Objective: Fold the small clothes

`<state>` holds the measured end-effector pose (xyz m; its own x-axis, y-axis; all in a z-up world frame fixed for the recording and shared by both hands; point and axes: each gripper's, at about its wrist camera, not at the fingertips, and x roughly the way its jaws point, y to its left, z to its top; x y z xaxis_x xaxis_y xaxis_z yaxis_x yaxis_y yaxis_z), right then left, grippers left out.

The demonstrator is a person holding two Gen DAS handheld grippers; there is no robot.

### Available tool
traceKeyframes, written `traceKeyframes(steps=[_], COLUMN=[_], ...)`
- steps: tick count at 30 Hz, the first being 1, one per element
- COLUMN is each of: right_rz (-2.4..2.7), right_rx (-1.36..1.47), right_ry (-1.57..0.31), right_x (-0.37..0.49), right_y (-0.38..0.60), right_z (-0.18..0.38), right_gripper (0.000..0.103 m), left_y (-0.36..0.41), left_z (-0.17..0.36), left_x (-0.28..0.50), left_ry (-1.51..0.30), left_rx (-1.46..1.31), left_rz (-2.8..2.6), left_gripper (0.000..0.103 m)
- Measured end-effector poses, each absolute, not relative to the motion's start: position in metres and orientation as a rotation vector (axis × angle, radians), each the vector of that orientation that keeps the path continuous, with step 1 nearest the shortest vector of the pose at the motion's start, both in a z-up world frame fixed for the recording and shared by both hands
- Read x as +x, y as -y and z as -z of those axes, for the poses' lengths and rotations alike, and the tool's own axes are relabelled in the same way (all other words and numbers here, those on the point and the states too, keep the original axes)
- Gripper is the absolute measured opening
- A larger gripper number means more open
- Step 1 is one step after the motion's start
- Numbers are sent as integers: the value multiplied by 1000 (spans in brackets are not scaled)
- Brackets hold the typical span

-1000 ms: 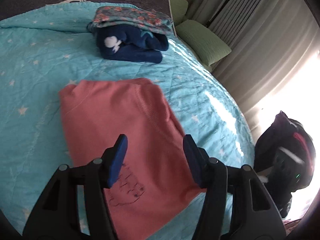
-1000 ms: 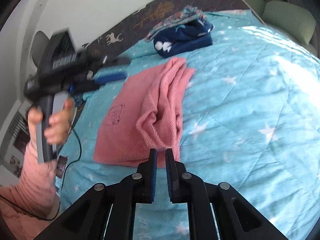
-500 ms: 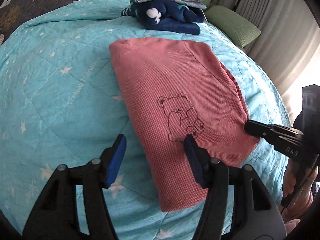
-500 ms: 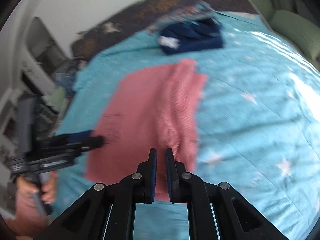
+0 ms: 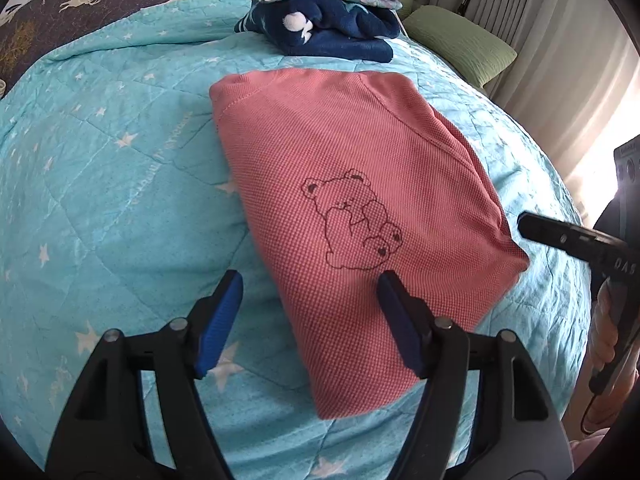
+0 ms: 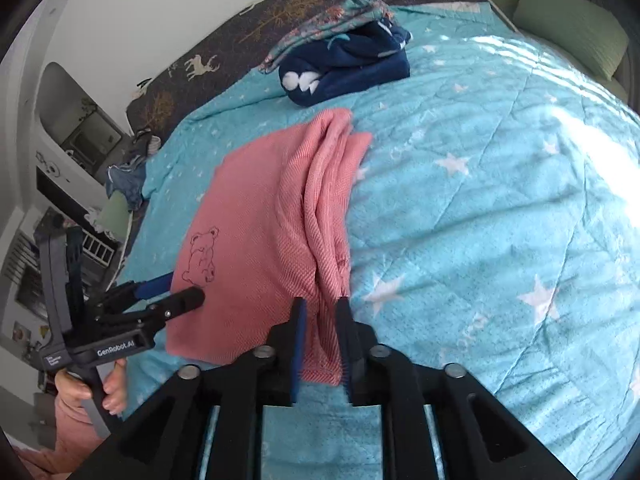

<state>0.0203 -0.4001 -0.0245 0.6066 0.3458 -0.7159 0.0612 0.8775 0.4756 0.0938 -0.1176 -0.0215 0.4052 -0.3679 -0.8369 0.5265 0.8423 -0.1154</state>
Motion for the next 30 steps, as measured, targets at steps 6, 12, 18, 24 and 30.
traceKeyframes(steps=[6,12,18,24,30], right_rz=[-206,-196,-294,-330,-270], right_rx=[548,553,666,698,478], right_ry=[-944,-984,-1035,-1000,-1060], right_x=[23,26,35,24,14], right_y=[410,406,403,405,384], right_z=[31,44,58,33,28], right_gripper=[60,57,16,11,12], left_y=[107,101,93,73,74], left_z=[31,34,42,19,26], left_x=[98,92,97,96,87], left_ry=[-1074,-1104,-1145,-1157,-1171], left_rx=[62,14,-120,-251,-172], left_rz=[630,705,798,867,839], left_gripper=[74,74,34,16,17])
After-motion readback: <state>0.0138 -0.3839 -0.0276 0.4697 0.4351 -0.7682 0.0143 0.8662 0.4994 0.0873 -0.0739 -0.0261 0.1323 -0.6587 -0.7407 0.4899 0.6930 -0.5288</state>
